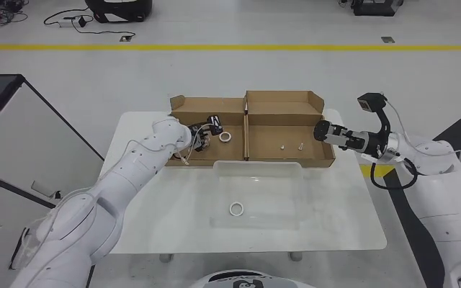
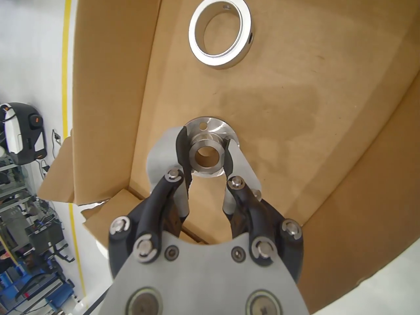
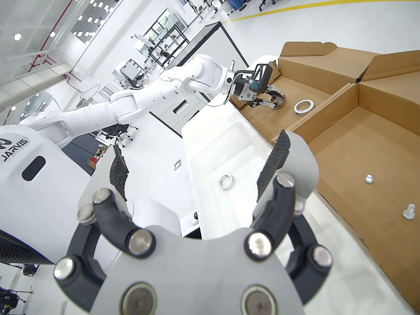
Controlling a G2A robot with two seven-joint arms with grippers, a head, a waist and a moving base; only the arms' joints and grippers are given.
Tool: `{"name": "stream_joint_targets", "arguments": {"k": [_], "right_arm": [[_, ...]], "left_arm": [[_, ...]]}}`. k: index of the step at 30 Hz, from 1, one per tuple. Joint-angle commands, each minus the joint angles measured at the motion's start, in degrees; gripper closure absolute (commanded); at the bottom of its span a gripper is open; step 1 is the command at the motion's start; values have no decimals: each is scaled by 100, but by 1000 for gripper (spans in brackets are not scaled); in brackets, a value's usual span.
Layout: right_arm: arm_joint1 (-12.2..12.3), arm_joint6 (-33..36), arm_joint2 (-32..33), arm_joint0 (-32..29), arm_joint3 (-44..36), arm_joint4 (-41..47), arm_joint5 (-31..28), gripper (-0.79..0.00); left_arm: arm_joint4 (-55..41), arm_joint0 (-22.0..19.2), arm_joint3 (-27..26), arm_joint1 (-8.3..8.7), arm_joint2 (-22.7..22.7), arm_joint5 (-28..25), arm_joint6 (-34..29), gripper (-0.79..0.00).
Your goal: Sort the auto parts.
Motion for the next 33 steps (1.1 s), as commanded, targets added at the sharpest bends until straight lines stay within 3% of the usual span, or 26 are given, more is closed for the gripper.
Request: {"name": "stream_joint_targets", "arguments": {"k": [1, 2, 11, 17, 25, 33], "right_arm": [[0, 0, 0, 0, 0, 0, 0, -785], [0, 0, 0, 0, 0, 0, 0, -785], [0, 0, 0, 0, 0, 0, 0, -785], [0, 0, 0, 0, 0, 0, 0, -785], [0, 0, 0, 0, 0, 0, 0, -785], [0, 0, 0, 0, 0, 0, 0, -785]], "left_arm": [[8, 10, 17, -8, -20, -14, -14, -351], [16, 12, 23, -11, -33, -16, -17, -779], [140, -6, -153, 10, -207, 33, -16, -785], [275, -41, -596, 82, -384, -90, -25, -785], [424, -16, -2052, 329, -798, -907, -666, -785], [-621, 446, -3861, 577, -1289, -1790, -2164, -785]]}}
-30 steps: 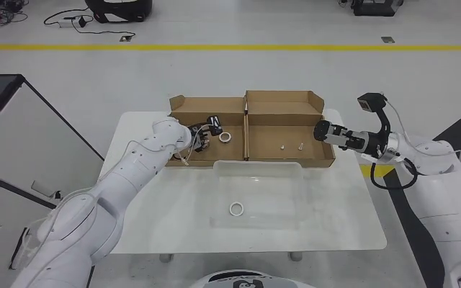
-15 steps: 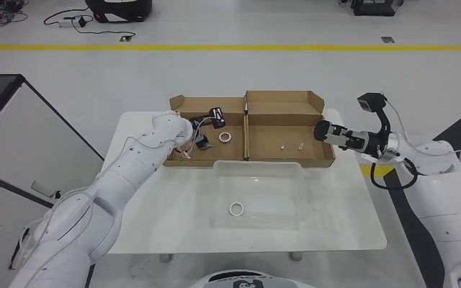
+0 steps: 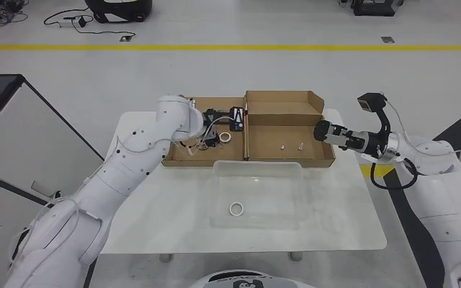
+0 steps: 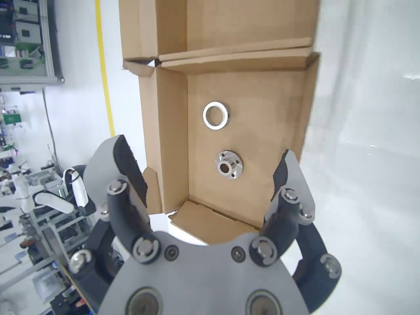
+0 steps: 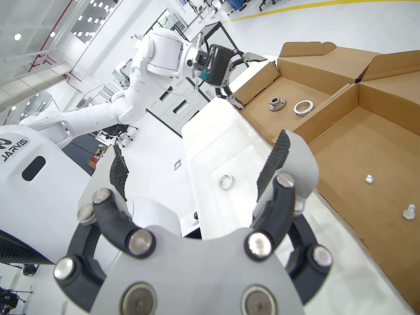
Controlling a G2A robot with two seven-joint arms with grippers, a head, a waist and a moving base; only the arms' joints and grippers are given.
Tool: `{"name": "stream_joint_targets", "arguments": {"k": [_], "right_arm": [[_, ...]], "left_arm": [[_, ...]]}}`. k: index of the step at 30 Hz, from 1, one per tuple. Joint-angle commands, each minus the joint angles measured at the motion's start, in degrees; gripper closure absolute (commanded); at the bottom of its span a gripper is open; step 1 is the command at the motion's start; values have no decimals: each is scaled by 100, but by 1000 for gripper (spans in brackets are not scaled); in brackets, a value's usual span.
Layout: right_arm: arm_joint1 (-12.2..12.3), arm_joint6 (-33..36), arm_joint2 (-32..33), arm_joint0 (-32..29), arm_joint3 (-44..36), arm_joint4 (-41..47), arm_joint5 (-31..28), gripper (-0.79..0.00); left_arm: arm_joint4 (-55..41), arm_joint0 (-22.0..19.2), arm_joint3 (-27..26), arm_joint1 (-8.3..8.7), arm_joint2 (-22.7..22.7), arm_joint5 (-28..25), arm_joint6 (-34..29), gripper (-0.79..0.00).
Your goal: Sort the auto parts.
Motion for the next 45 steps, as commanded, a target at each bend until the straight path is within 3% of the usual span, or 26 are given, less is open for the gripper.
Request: {"name": "stream_joint_targets", "arguments": {"k": [1, 4, 11, 18, 24, 30, 36, 45], "right_arm": [[0, 0, 0, 0, 0, 0, 0, -785], [0, 0, 0, 0, 0, 0, 0, -785], [0, 0, 0, 0, 0, 0, 0, -785], [0, 0, 0, 0, 0, 0, 0, -785], [0, 0, 0, 0, 0, 0, 0, -785], [0, 0, 0, 0, 0, 0, 0, -785], [0, 0, 0, 0, 0, 0, 0, -785], [0, 0, 0, 0, 0, 0, 0, -785]], "left_arm": [[-457, 118, -472, 39, -70, -82, -526, -785], [-1059, 227, -938, 94, 19, 136, -936, -785], [-2283, -79, -1441, 307, 976, 695, -1495, -785], [-3447, -880, -1540, 419, 2183, 1042, -1842, -785], [-4231, -1507, -1246, 321, 2947, 1168, -1967, -785], [-4622, -1708, -1009, 146, 3027, 1398, -2129, -785], [-4592, -1694, -1002, 147, 3026, 1427, -2114, -785], [-4475, -1434, -1122, 92, 3075, 2100, -2454, -785]]}}
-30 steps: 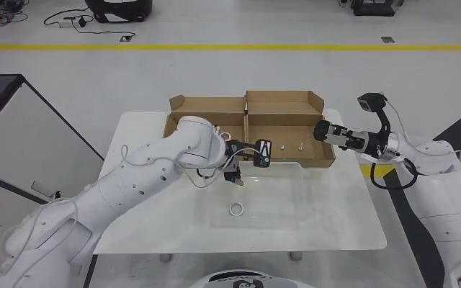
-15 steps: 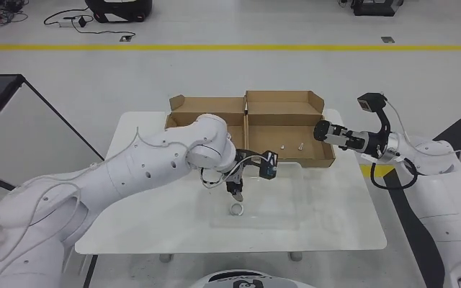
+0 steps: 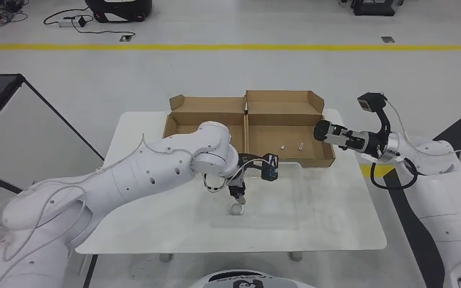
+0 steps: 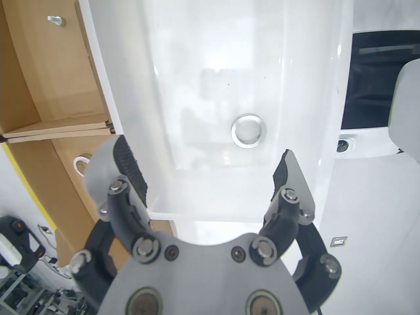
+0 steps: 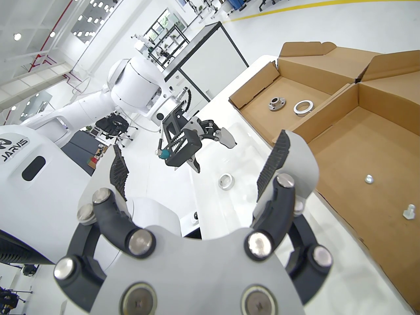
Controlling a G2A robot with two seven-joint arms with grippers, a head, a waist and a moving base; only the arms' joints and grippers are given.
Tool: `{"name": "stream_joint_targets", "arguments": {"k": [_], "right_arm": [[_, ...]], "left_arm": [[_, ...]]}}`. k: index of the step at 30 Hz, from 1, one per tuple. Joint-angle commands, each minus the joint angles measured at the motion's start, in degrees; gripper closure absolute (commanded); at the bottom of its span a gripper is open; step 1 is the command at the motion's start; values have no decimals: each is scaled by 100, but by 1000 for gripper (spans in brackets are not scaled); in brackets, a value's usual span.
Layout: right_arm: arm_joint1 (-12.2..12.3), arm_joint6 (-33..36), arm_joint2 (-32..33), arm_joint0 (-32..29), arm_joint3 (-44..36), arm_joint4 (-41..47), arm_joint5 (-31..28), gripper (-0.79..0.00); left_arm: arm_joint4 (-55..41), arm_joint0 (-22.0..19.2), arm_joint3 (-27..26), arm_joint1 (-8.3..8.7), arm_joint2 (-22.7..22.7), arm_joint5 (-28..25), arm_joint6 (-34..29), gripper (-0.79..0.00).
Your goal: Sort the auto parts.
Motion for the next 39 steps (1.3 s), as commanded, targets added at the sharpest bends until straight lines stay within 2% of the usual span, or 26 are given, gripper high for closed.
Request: {"name": "stream_joint_targets", "arguments": {"k": [1, 8, 13, 18, 29, 39], "right_arm": [[0, 0, 0, 0, 0, 0, 0, -785], [0, 0, 0, 0, 0, 0, 0, -785], [0, 0, 0, 0, 0, 0, 0, -785], [0, 0, 0, 0, 0, 0, 0, -785], [0, 0, 0, 0, 0, 0, 0, -785], [0, 0, 0, 0, 0, 0, 0, -785]], "left_arm": [[-61, 19, -57, -43, 2, 235, -146, -785], [-402, 55, -6, -205, 47, 440, -569, -785], [-444, 56, 197, -336, 73, 380, -632, -557], [-394, 81, 452, -459, 109, 277, -660, -406], [-157, 459, 883, -637, 109, 232, -672, -366], [62, 725, 1136, -721, 109, 241, -682, -366]]}}
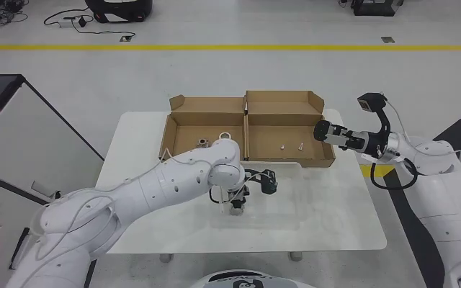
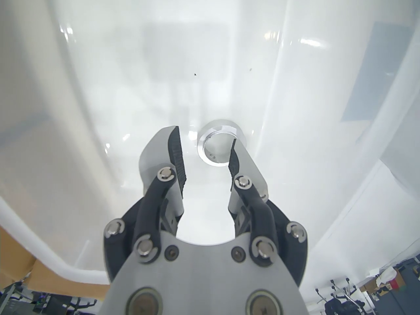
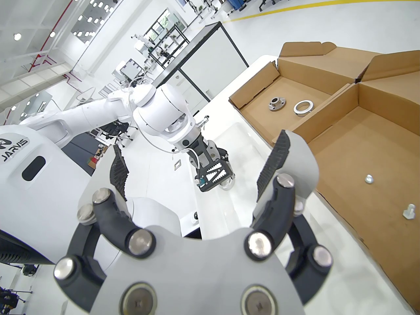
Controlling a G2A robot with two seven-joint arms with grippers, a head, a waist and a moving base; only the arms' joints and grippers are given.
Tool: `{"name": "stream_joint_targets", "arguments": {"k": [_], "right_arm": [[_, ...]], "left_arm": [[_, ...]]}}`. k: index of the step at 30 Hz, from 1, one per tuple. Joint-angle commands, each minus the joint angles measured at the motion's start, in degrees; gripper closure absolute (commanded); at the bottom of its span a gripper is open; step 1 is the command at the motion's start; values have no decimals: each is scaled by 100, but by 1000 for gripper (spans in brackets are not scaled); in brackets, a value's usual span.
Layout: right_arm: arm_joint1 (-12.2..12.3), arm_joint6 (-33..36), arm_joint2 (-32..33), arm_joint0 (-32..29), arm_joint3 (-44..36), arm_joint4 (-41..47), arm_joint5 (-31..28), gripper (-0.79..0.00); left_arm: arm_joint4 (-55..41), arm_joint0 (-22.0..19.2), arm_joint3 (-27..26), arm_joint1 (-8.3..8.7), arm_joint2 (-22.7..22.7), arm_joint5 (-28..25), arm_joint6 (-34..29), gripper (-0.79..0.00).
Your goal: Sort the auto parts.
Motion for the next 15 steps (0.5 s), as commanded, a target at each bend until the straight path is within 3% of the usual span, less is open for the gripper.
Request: {"name": "stream_joint_targets", "arguments": {"k": [1, 15], "right_arm": [[0, 0, 0, 0, 0, 0, 0, -785], [0, 0, 0, 0, 0, 0, 0, -785]], "left_arm": [[31, 20, 34, -6, 0, -1, 1, -366], [233, 137, 127, 6, 0, 28, -28, -320]]}}
